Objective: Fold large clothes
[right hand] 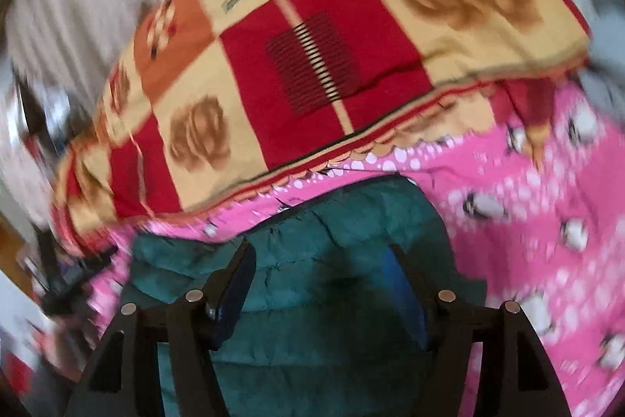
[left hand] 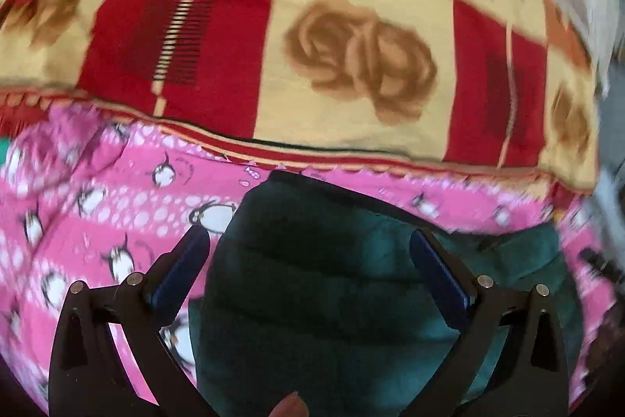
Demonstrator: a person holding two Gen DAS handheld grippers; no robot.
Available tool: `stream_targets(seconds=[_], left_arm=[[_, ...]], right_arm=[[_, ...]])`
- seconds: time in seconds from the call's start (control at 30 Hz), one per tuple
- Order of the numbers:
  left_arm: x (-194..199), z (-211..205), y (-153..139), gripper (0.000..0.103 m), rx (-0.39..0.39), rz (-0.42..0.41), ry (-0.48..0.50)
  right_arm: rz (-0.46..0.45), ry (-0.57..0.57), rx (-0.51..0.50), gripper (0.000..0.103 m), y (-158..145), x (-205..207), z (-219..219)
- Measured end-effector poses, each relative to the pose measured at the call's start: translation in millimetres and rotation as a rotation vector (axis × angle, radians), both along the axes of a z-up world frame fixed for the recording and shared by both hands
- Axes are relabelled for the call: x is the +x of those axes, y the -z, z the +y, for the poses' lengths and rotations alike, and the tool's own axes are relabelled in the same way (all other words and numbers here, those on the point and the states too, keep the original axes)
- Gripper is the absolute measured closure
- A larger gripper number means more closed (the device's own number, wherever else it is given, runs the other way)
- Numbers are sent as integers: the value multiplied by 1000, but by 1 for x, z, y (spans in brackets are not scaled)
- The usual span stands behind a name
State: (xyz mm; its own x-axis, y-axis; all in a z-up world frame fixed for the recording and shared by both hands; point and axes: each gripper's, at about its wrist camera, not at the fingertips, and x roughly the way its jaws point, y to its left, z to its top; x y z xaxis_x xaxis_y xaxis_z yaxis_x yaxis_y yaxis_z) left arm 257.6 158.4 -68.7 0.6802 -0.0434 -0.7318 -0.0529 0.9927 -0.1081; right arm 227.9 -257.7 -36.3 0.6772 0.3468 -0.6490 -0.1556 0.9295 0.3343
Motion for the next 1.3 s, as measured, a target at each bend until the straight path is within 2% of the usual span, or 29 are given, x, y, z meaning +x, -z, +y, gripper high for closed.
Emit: stream_targets(seconds=[0.07,0.13,0.23,0.33,0.37,0.43,0.53,0.67,0.83,0.9,0.93,1.03,1.1,1.2,1.27,1.3], left_arm=[[17,-3,17,0,104,56,-18],[25,1,34,0,139,107,-40],[28,11,62,0,81,167,-46],[31,24,82,0,-37,202,-67],[31,26,86,0,-55,204,-74],[32,26,90,0,-62,201,-87],[34,21,95,0,-32,206,-104],[40,23,102,0,-41,250,-103],[40,22,91,0,-41,295,-86],[26,25,65,0,-19,242,-78],[14,24,49,0,-12,194,-56],[-31,13,15,0,4,98,6],[-64,4,4,0,12,54,43],[-106,-13,8,0,46,21,82],[-117,-22,27,0,69,56,81],[-116,-22,41,0,49,96,74]], right_arm=[[58,-26,-63,37,12,20,15],[132,-38,-112,38,33,38,23],[203,-41,-160,38,60,52,21],[196,-27,-172,37,74,57,16],[197,-21,-171,37,79,59,13],[202,-8,-171,37,86,66,12],[215,4,-166,37,94,75,10],[235,2,-148,36,97,80,6],[244,-2,-143,36,92,79,7],[249,-15,-187,36,78,73,11],[224,-31,-195,36,64,64,14],[116,-67,-139,37,25,29,17],[63,-79,-129,37,5,-2,21],[-3,-137,-151,37,-3,-53,35],[-12,-168,-195,37,14,-79,45],[7,-174,-215,37,25,-83,48]])
